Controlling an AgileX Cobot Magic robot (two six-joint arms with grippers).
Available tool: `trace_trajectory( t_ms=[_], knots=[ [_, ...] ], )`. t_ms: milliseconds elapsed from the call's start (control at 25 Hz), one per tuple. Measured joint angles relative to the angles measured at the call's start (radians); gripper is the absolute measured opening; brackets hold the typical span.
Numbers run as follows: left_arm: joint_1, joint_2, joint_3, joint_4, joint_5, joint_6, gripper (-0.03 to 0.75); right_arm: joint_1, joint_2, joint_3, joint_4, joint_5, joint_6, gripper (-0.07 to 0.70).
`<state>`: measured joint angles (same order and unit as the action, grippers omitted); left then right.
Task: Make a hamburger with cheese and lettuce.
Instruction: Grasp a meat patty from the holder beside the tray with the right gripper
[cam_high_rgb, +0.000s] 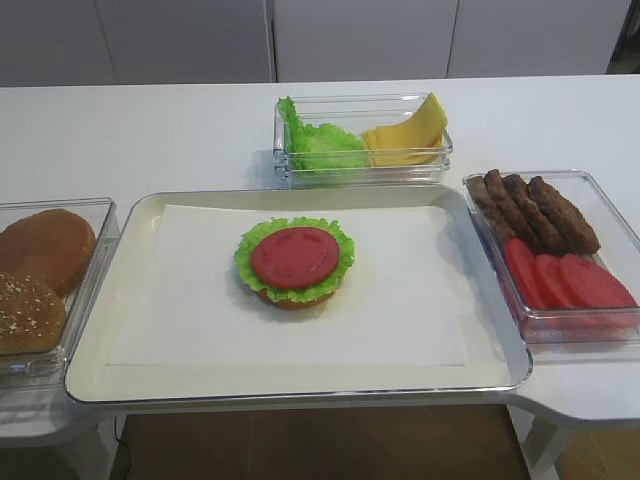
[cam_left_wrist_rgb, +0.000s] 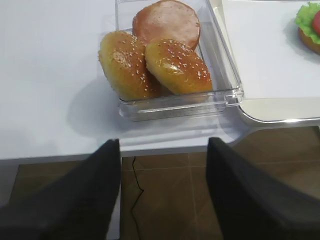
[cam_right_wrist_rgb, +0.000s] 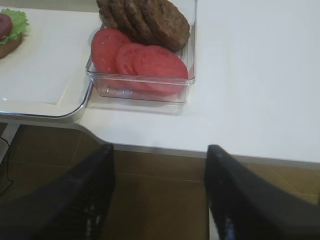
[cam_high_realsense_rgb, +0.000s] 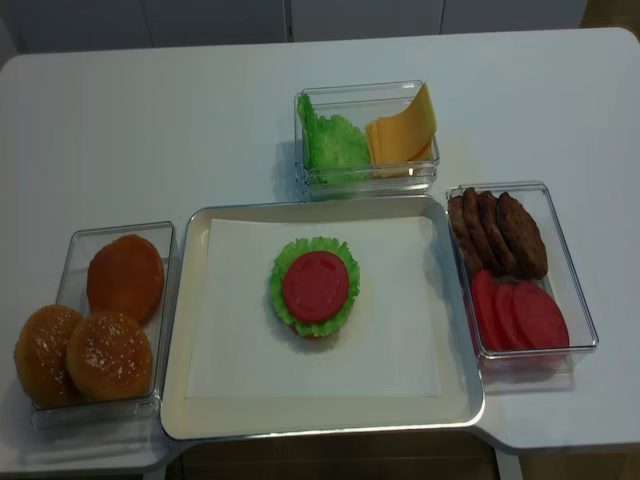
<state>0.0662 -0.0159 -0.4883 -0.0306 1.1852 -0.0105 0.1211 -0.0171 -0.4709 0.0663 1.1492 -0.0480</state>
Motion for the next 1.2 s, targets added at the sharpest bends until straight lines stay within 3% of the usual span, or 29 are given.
trace_trajectory(
  t_ms=[1200],
  knots=[
    [0.0,0.0,0.0,0.0,0.0,0.0,0.404,0.0,0.0,0.0,0.0,0.0,0.016,0.447]
  ],
)
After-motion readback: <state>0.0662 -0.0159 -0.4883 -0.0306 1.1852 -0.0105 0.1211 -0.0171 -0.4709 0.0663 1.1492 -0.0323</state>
